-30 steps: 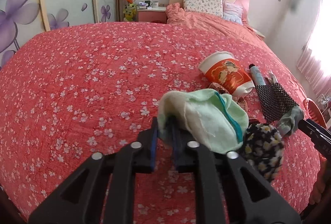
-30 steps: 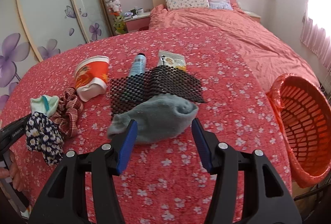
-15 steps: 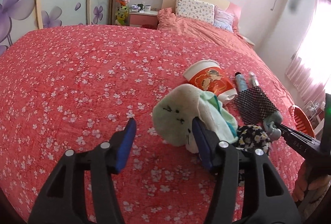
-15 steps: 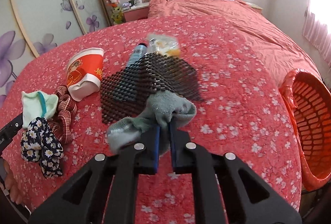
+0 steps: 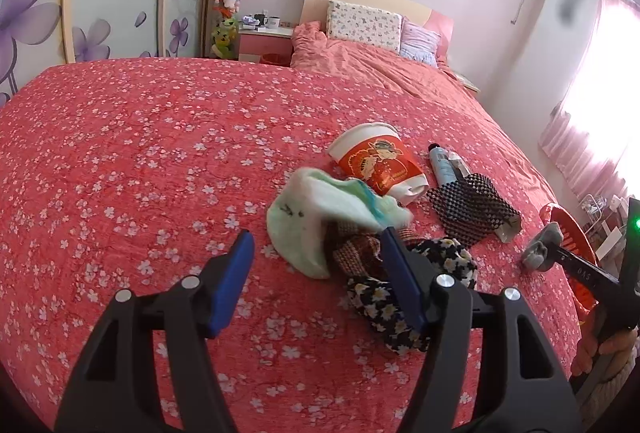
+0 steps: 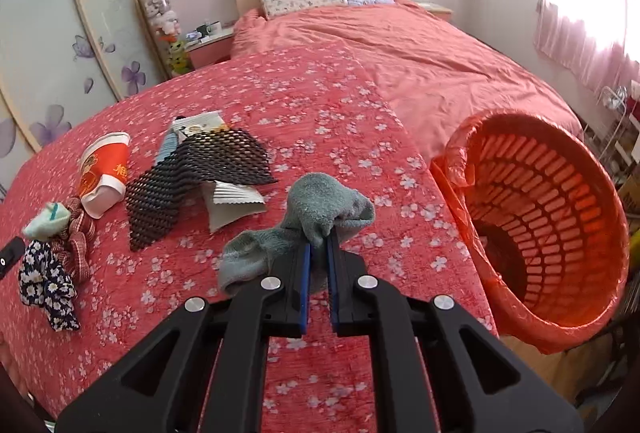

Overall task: Collect trash
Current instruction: 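Grasp the grey sock with the right tool, then carry both socks toward the orange basket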

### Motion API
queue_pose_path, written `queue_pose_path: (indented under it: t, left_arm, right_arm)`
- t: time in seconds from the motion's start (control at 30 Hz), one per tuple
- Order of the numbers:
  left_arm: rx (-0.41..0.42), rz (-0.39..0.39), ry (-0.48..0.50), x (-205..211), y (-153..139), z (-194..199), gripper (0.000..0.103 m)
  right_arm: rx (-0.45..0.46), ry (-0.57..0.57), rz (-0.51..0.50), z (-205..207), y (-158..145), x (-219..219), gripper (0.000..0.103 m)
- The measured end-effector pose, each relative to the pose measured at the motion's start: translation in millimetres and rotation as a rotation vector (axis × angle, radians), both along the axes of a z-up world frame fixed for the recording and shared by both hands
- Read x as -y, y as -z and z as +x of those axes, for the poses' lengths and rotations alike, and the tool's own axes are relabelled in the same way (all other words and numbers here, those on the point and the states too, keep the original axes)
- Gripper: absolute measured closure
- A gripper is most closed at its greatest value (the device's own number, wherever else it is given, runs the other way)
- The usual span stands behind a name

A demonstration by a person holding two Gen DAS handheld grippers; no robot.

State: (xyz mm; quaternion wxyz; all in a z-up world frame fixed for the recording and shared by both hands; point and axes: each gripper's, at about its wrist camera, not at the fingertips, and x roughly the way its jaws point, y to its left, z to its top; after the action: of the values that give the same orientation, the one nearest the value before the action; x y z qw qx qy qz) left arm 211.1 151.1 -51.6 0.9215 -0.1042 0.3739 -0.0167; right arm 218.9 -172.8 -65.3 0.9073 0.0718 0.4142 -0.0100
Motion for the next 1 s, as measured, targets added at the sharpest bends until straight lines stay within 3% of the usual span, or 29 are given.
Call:
queue_pose_path:
  t: [0.13,0.23,0.4,0.53,0.6,0.73,1.0]
  left_arm:
    - [-0.014,0.005,0.006,5.3,1.8,7.8,0.046]
    - [-0.028,-0.019,-0.020,-1.0,3.0,12.5,0.046]
    - [-0.008,-0.077,-0.046,-13.3,-4.9,17.0,0.036]
    - [-0.012,-0.044,-0.043,-8.1,-7.6,30.2,0.035]
    - [-0.046,-0.009,-0.034,-3.6,-1.2,41.2,0.044]
    - [-0.101,-0.016,-0.002,-0.7,12.5,49.5,0.093]
    - [-0.029,-0.005,-0.005,-7.3,-13.6,34.0,0.097]
  right_arm:
    - [-0.003,-0.024,-0.027,2.3,2.0,-8.6,0.095]
    - [0.000,-0.038,-0.038,-3.0,2.1,-11.4,0.095]
    - [-0.001,-0.044,-0.046,-2.3,2.4,-7.9,0.095]
    - [-0.007,-0.040,-0.045,0.1,4.2,-6.8,0.095]
    - [-0.009,-0.040,-0.046,1.0,4.8,-7.5,0.095]
    - [-0.008,-0.047,-0.049,1.0,4.3,-7.8,0.095]
    - [0.052,-0.059,-0.014,-10.3,-19.2,-1.0,0.095]
